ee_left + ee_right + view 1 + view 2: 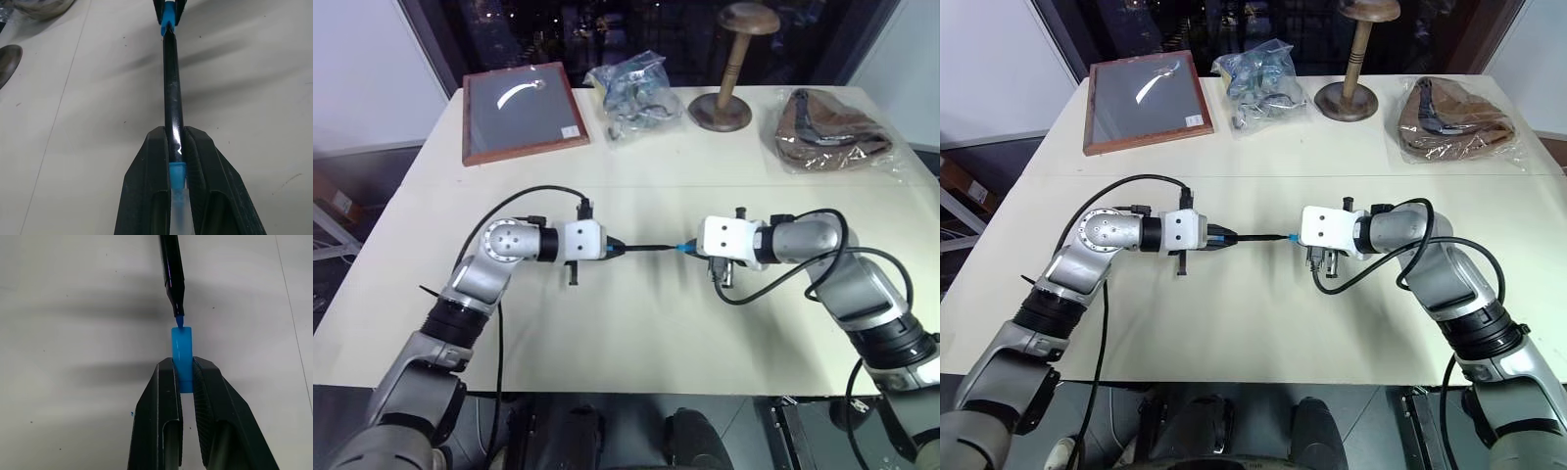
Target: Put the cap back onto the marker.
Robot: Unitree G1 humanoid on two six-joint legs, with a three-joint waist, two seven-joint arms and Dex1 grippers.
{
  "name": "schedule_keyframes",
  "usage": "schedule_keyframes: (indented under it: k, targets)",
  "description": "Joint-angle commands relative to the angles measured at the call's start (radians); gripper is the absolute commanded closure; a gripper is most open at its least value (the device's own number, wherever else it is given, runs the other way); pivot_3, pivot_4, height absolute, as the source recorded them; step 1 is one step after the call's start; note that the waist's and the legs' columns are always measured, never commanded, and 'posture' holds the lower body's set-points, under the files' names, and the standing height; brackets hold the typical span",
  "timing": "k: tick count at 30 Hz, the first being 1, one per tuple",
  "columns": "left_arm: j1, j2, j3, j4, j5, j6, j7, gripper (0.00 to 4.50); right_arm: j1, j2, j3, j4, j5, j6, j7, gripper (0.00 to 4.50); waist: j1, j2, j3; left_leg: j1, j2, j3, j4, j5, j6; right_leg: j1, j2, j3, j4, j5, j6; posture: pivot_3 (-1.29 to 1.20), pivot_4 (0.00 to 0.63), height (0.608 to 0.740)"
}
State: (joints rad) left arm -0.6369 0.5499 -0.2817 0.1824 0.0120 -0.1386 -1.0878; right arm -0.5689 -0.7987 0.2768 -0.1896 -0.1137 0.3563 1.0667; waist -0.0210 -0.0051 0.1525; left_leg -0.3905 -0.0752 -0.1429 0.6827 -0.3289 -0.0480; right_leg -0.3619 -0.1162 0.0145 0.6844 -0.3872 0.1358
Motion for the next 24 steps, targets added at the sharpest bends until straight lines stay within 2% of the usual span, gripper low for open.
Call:
schedule_keyframes:
  k: [1, 24]
  targets:
    - [0.004, 0.008, 0.007, -0.032, -0.003, -0.006, 0.000, 4.50, -0.020, -0.014, -0.023, -0.018, 0.004, -0.012, 0.003, 4.47, 0.000, 0.000, 0.000, 0.000, 0.000, 0.000, 0.000, 0.000, 0.000, 0.000, 0.000, 0.000, 0.000, 0.000, 0.000, 0.00, 0.150, 0.740]
    - [0.007, 0.002, 0.003, -0.023, 0.010, -0.015, 0.009, 4.50, -0.017, -0.020, -0.030, -0.068, 0.023, 0.029, 0.023, 4.47, 0.000, 0.000, 0.000, 0.000, 0.000, 0.000, 0.000, 0.000, 0.000, 0.000, 0.000, 0.000, 0.000, 0.000, 0.000, 0.00, 0.150, 0.740]
